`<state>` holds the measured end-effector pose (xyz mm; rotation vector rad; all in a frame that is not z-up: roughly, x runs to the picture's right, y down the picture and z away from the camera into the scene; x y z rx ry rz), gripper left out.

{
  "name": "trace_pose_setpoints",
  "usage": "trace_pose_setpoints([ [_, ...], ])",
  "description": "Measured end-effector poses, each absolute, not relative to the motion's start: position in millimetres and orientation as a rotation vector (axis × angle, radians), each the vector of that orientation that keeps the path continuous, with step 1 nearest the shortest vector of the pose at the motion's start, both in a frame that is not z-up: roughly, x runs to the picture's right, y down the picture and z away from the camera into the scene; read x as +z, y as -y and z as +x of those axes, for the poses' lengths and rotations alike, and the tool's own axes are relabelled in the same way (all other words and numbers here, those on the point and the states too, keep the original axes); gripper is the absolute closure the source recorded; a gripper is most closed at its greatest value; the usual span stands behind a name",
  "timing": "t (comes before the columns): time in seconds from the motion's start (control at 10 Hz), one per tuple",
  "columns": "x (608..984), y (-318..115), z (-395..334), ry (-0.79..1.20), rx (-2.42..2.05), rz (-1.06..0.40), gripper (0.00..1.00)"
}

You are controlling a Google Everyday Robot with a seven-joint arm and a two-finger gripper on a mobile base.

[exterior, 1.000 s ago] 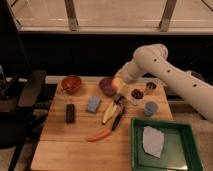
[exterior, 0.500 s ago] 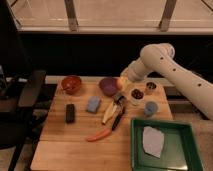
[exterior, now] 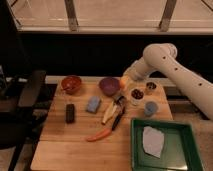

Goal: Place apple in metal cup

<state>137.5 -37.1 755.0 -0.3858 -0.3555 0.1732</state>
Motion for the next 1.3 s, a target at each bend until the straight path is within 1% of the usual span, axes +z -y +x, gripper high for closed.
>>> trace_pose_setpoints([
  [0.4, 762, 60, 206, 0.290, 0.259, -0.369, 1.00],
  [0.6, 767, 71, 228, 0.255, 0.300, -0.368, 1.00],
  [0.8, 780, 75, 245, 0.220, 0.346, -0.382, 1.00],
  [0.9, 786, 75, 248, 0.216, 0.357, -0.389, 1.00],
  [1.3, 786, 75, 250, 0.214, 0.361, -0.389, 1.00],
])
